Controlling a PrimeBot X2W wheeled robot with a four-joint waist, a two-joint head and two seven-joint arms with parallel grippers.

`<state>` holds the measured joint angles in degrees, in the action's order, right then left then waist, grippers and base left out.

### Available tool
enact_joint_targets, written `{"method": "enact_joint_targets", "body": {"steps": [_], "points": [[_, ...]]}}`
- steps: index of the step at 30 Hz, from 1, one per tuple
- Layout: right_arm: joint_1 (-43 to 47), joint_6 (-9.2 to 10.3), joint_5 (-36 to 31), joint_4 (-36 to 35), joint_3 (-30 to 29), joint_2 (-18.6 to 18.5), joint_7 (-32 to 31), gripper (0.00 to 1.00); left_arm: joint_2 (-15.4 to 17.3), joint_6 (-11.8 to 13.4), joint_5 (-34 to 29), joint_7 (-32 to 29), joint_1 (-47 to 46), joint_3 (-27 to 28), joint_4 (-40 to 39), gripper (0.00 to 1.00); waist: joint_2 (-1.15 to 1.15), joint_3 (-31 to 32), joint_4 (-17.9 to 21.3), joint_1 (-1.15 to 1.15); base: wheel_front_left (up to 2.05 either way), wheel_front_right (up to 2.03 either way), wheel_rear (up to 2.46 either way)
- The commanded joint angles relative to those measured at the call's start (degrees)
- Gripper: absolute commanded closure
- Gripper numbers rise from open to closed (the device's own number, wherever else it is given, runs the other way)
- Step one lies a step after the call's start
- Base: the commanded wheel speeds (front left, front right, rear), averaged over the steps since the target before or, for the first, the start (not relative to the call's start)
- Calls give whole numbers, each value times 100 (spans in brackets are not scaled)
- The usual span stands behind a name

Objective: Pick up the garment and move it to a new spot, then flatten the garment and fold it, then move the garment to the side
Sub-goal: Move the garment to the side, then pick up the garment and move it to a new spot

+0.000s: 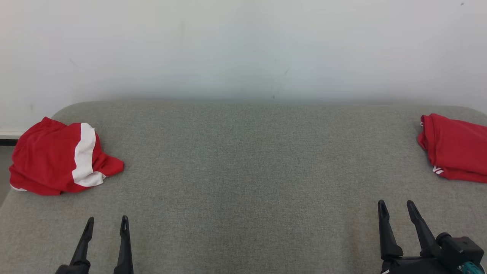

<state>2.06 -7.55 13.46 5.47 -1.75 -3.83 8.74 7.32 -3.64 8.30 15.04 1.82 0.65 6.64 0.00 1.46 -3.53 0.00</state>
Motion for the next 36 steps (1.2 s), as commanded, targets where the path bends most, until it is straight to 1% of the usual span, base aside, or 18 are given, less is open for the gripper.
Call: {"method": "enact_joint_targets", "body": {"steps": [1, 13, 24, 36], "points": [[92, 12, -52, -60, -23, 29, -26, 0, 30, -23, 35, 19, 49, 10, 25, 0, 0, 12, 1, 0, 0, 0, 0], [288, 12, -217, -344, -107, 86, -200, 0, 110, -129, 192, -95, -61, -84, 204, 0, 0, 47, 33, 0, 0, 0, 0], [320, 12, -196, -406, -131, 98, -254, 0, 157, -97, 274, -150, -101, -138, 278, 0, 0, 86, 48, 0, 0, 0, 0], [363, 12, -118, -347, -147, 99, -219, 0, 189, -53, 316, -190, -128, -215, 311, 0, 0, 103, -94, 0, 0, 0, 0]]}}
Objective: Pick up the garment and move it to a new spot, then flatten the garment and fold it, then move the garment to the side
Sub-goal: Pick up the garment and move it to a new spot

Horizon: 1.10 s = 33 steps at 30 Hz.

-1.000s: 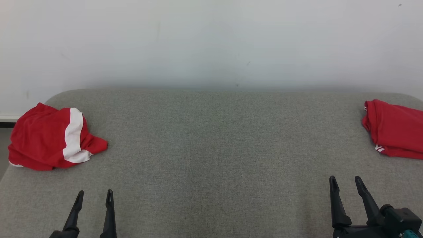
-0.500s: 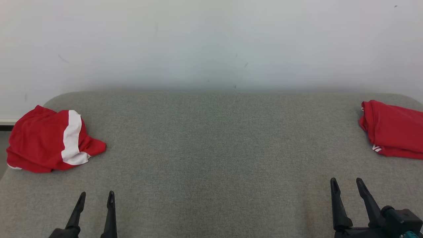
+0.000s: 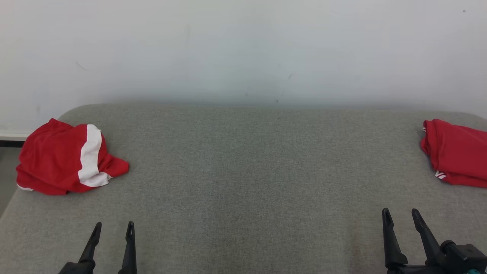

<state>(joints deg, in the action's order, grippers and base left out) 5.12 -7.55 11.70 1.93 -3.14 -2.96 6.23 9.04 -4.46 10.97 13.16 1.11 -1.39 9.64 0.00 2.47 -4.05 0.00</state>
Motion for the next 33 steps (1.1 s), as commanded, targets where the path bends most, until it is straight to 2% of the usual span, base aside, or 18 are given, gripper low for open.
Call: {"method": "enact_joint_targets", "body": {"steps": [1, 8, 19, 33], "points": [[65, 12, 66, 10, -19, 11, 34, 0, 19, 31, 53, -17, -65, -18, 17, 0, 0, 3, -84, 0, 0, 0, 0], [109, 12, 139, 85, 17, 10, 68, 0, 58, 53, 98, -57, -103, -42, 53, 0, 0, 1, -491, 0, 0, 0, 0], [137, 12, 260, 247, 31, 9, 168, 0, 106, 141, 125, -97, -48, -39, 105, 0, 0, -56, -1448, 0, 0, 0, 0], [48, 12, 270, 319, 100, 8, 182, 0, 170, 207, 220, -64, -106, -25, 135, 0, 0, -131, -2457, 0, 0, 0, 0]]}}
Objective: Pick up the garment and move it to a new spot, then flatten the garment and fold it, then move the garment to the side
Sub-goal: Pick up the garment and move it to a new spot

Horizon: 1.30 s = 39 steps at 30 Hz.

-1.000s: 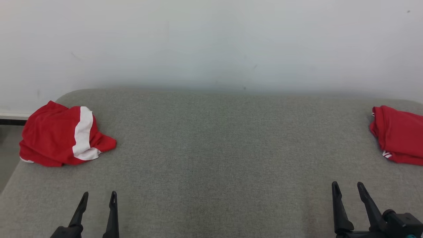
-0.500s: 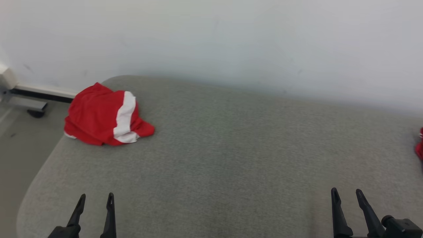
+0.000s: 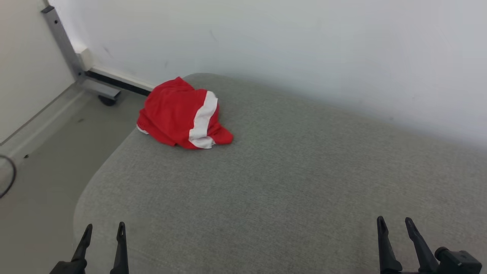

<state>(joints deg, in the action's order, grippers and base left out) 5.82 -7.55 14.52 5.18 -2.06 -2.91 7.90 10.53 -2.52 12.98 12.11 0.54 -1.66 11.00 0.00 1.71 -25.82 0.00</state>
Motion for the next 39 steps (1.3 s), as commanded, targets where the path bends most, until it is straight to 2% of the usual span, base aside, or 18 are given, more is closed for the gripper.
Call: {"method": "enact_joint_targets", "body": {"steps": [1, 15, 21, 31, 39], "points": [[-45, 12, -22, -11, 18, 3, -1, 0, 29, 33, 32, 45, -36, 24, -5, 0, 0, -80, -321, 0, 0, 0, 0], [-408, 12, -144, 69, 206, 1, -82, 0, 64, 215, 200, 224, 96, 299, -70, 0, 0, -341, -437, 0, 0, 0, 0], [-261, 12, -148, 31, -31, 1, -15, 0, 148, 197, 179, 173, -338, 246, 69, 0, 0, -323, -353, 0, 0, 0, 0], [-485, 12, -376, -232, -345, -1, -168, 0, 362, 105, 347, 187, -1586, 398, 502, 0, 0, -677, 348, 0, 0, 0, 0], [-782, 12, -580, -687, -516, -6, -324, 0, 738, 45, 552, 224, -2808, 696, 1024, 0, 0, -1476, 1267, 0, 0, 0, 0]]}}
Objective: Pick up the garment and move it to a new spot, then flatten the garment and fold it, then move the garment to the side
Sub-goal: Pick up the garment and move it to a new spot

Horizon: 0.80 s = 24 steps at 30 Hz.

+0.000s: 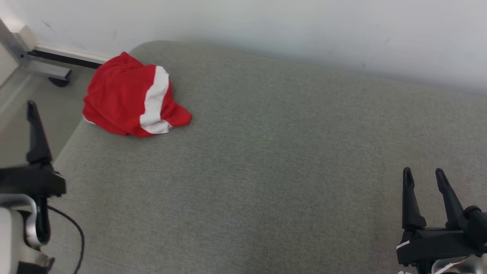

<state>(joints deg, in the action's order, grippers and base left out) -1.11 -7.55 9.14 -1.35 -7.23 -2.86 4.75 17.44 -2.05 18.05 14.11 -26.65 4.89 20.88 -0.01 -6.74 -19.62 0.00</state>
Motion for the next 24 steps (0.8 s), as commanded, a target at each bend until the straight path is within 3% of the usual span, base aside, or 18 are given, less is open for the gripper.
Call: {"method": "enact_joint_targets", "body": {"steps": [1, 11, 16, 24], "points": [[-122, 12, -54, -77, -30, -13, -14, 0, 121, -5, 71, 26, -234, 87, 128, 0, 1, -729, 761, 0, 0, 0, 0], [-349, 12, -98, -512, -220, -75, -47, 0, 834, -77, 259, -102, -1560, 413, 977, 0, 1, -1568, 1588, 0, 0, 0, 0], [-393, 12, -117, -786, -311, -105, -121, 0, 1069, -121, 219, -326, -2080, 326, 1525, 0, 1, -1887, 1713, 0, 0, 0, 0], [-519, 12, -159, -1035, -297, -153, -250, 0, 1169, -195, 244, -615, -2594, 149, 2531, 0, 1, -2206, 1785, 0, 0, 0, 0]]}}
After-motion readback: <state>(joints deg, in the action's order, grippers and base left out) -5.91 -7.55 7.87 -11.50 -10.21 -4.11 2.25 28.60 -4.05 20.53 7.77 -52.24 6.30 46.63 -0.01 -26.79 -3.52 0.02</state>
